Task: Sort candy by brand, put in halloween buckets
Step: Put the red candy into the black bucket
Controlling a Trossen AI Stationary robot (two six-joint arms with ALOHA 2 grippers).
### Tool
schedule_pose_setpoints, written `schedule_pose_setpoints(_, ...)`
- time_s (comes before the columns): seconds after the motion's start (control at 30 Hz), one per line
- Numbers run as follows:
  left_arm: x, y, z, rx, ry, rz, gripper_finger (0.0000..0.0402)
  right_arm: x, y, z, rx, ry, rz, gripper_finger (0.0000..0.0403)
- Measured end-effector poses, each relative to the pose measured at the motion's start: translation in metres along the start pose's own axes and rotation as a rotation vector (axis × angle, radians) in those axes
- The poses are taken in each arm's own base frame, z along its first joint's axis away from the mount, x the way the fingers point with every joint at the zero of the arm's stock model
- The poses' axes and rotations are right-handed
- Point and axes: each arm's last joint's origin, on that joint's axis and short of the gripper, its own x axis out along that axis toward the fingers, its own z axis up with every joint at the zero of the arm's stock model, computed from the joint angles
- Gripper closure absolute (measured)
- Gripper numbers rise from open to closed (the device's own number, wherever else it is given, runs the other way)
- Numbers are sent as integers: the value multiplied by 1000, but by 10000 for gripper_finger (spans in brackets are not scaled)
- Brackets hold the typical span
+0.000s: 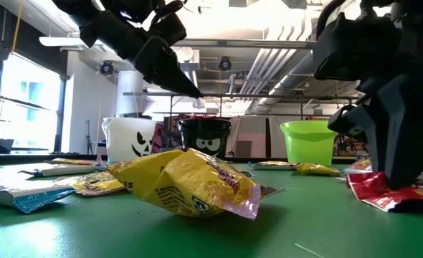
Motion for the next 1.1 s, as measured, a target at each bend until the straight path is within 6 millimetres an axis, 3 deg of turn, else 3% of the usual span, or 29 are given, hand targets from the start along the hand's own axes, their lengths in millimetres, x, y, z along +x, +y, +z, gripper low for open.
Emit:
schedule_pose_setpoints(0.27, 1, 2, -7, -81, -48, 10, 227, -17, -16, 9, -30, -12, -42, 398)
schedule_pose_setpoints(0.5, 0, -1, -25, -157, -168, 42, 227, -52, -53, 34, -65, -155, -163, 402)
schedule_pose_setpoints(0.67, -7, -3, -32, -178, -224, 62, 227, -79, -95, 59, -49, -300, -323, 402)
schedule_pose_setpoints(0.87, -16, 0, -35, -174, -231, 118, 227, -121, -155, 104, -28, -467, -482, 402)
schedule_pose_setpoints(1.0, -19, 2, -35, -163, -240, 139, 227, -150, -197, 131, -64, -516, -545, 403)
schedule_pose_setpoints(1.1, -20, 7, -35, -176, -238, 161, 227, -159, -230, 150, -87, -525, -569, 403)
